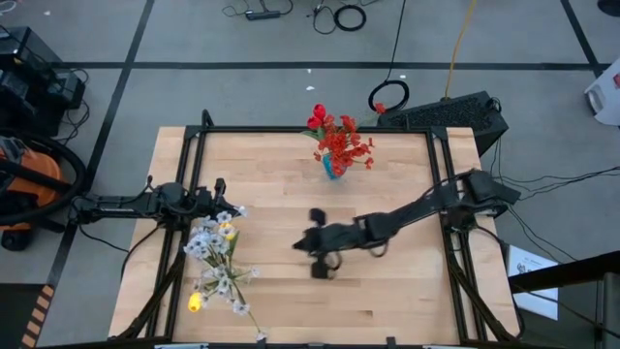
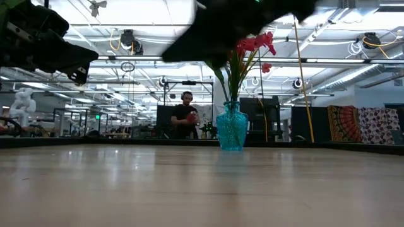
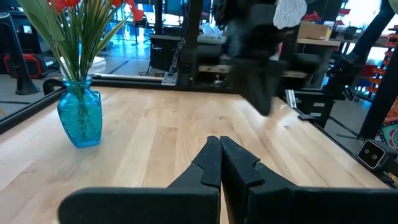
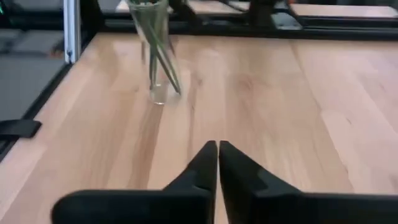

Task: Sort flowers into vase by color
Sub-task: Return to Home Position

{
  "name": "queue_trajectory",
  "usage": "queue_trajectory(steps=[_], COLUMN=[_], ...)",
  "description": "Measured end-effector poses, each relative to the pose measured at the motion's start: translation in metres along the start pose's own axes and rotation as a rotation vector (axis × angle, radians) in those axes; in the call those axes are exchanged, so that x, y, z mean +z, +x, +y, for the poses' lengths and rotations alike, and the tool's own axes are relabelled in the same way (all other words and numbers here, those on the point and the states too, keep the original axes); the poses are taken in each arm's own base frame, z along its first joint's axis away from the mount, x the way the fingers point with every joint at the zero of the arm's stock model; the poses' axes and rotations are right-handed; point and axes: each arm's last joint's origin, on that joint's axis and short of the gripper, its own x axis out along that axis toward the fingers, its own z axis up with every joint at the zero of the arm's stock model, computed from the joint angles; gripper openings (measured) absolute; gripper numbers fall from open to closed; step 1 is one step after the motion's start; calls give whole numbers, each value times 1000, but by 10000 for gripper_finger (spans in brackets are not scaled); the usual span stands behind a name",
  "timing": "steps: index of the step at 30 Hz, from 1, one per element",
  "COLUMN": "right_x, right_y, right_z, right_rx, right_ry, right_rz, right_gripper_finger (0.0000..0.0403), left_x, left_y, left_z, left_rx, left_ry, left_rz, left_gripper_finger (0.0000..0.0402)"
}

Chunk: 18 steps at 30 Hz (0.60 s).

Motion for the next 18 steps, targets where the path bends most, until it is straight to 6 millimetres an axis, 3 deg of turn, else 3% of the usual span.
queue_trajectory(steps=[9, 14, 18], right_x=[-82, -111, -132], right_y=[-97, -144, -169], right_z=[-39, -66, -81], right_rx=[-90, -33, -19], right_ry=[92, 149, 195], right_rz=[-195, -330, -404], right_gripper_finger=[2, 1, 1], left_x=[0, 0, 0], left_y=[0, 0, 0], left_z=[0, 0, 0], left_rx=[2, 2, 2], left_ry=[0, 0, 0], left_rz=[-1, 0, 0], left_gripper_finger=[2, 2, 2])
